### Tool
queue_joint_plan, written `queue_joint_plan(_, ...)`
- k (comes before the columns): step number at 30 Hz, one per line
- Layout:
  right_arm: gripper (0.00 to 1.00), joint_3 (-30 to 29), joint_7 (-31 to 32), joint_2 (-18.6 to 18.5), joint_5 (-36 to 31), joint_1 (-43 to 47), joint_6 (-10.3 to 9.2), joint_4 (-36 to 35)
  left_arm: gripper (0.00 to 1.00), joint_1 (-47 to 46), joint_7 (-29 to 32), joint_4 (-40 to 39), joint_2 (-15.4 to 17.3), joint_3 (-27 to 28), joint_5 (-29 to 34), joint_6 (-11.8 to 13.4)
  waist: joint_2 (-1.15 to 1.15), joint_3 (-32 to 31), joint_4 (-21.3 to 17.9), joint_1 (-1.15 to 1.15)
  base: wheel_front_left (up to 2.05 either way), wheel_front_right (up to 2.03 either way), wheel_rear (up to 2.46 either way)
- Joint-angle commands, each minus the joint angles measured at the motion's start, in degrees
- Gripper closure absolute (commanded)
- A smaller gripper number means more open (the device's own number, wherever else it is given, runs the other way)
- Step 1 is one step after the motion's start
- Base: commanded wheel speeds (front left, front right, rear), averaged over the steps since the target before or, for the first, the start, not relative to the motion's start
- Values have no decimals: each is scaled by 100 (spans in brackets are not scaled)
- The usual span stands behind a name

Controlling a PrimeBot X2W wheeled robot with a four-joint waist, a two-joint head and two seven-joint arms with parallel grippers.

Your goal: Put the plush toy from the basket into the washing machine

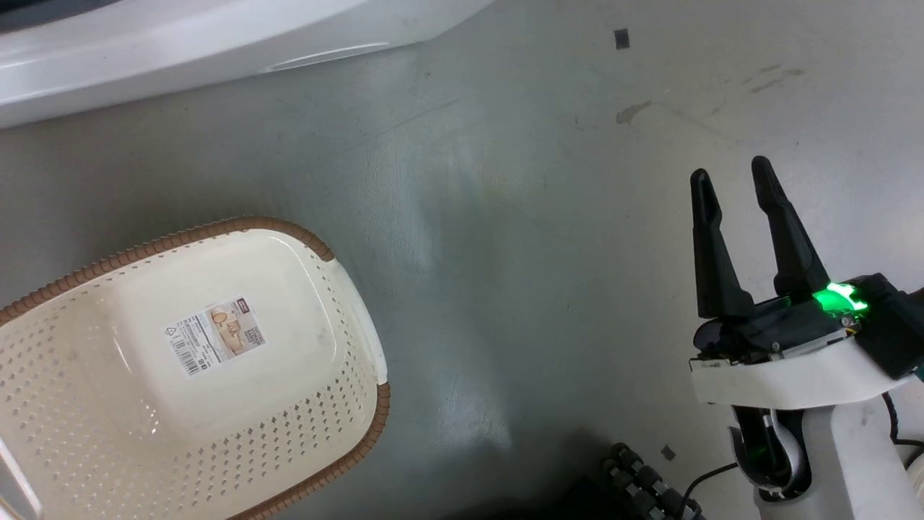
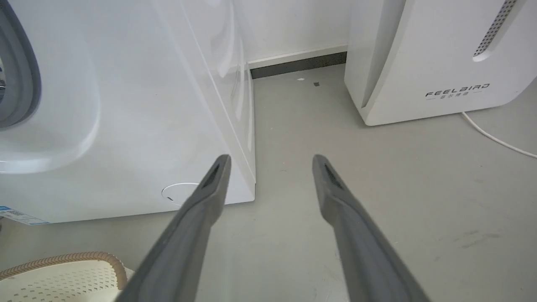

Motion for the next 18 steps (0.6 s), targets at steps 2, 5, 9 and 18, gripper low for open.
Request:
queue_joint_plan(2, 0, 10, -25, -1, 50, -135, -4, -23, 100, -144, -21, 155, 55, -295, -225, -16, 0, 22, -1, -1, 0, 0, 0)
queue_joint_plan(5, 0, 14, -25, -1, 48, -164, -4, -16, 100, -239, -82, 323, 101, -595, -546, -16, 0, 22, -1, -1, 0, 0, 0)
queue_joint_plan(9, 0, 10, -25, -1, 19, -203, -4, 12, 0, -322, -353, 504, 164, -867, -716, -17, 0, -61, 13, -1, 0, 0, 0)
queue_joint_plan(18, 0, -118, -25, -1, -201, -107, -4, 158, 0, 153, -1338, 1096, -134, -1103, -975, 14, 0, -865, 291, -1, 0, 0, 0)
